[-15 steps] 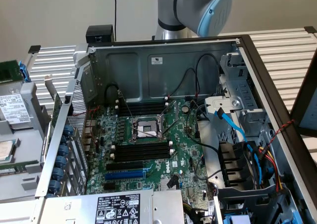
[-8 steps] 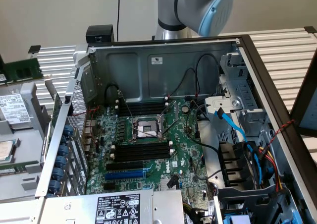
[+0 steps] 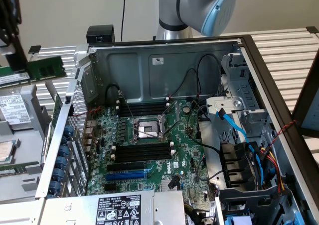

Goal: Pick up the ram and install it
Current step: 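Pick up the ram and move it above insertion slot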

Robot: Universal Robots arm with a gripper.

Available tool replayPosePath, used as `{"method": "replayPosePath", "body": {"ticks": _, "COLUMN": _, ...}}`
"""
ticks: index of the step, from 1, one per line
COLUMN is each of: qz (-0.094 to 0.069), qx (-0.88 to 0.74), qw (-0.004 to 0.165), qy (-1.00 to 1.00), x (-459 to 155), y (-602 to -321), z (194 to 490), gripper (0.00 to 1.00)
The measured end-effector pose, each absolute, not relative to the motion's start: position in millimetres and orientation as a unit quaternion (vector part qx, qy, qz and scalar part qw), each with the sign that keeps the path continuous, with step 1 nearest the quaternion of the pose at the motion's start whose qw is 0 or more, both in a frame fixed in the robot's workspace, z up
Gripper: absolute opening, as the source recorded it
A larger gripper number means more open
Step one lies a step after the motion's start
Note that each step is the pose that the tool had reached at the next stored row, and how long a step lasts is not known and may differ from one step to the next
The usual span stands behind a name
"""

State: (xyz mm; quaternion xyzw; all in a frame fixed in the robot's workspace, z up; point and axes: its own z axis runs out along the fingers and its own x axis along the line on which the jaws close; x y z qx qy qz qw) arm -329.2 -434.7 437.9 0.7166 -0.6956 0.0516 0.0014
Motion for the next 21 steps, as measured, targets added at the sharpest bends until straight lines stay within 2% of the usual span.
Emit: {"method": "replayPosePath", "body": {"ticks": 21, "qz": 0.056, "qx": 0.716, "qw": -0.002, "qy": -0.696, "x": -234, "y": -435, "z": 436, "gripper": 0.12}}
